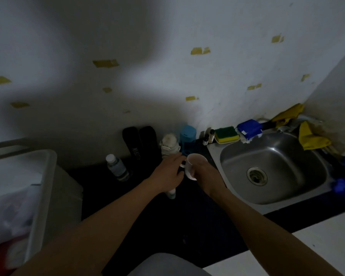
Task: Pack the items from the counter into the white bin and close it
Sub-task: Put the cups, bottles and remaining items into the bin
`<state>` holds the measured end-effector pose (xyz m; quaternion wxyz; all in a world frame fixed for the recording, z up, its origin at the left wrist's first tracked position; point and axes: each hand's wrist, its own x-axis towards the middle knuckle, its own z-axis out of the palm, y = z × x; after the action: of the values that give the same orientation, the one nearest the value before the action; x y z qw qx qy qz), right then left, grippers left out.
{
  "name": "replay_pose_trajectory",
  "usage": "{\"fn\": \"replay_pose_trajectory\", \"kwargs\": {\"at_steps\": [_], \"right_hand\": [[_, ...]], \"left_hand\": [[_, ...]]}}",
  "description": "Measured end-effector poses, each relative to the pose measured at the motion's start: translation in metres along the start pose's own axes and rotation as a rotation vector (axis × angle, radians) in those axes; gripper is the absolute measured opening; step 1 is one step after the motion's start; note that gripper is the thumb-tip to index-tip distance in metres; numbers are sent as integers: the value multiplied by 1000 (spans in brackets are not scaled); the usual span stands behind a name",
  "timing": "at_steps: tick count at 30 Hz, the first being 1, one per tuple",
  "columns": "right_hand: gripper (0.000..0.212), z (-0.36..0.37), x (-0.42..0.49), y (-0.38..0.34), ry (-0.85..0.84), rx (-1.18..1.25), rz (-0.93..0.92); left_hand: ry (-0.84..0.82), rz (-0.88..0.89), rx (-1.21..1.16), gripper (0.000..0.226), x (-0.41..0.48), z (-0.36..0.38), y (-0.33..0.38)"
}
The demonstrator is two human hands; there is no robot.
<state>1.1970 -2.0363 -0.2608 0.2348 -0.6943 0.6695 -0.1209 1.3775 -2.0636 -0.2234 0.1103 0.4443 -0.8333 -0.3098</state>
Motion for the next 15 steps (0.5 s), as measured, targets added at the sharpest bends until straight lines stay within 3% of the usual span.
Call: {"fn": "replay_pose_trajectory", "kwargs": {"at_steps": [2, 5, 10, 15], "right_hand": [[9, -7, -13, -6, 205, -118, -279], [20, -22, -15, -41, 294, -143, -443], [12, -31, -14, -88, 340, -152, -649], [15, -25, -5, -158, 314, -183, -894]], "left_hand": [[63, 12, -62, 48, -5, -13, 0], [108, 14, -134, 49, -18, -36, -6], [175, -14, -224, 66, -49, -73, -20], [319, 11, -125, 87, -98, -118, -49]]}}
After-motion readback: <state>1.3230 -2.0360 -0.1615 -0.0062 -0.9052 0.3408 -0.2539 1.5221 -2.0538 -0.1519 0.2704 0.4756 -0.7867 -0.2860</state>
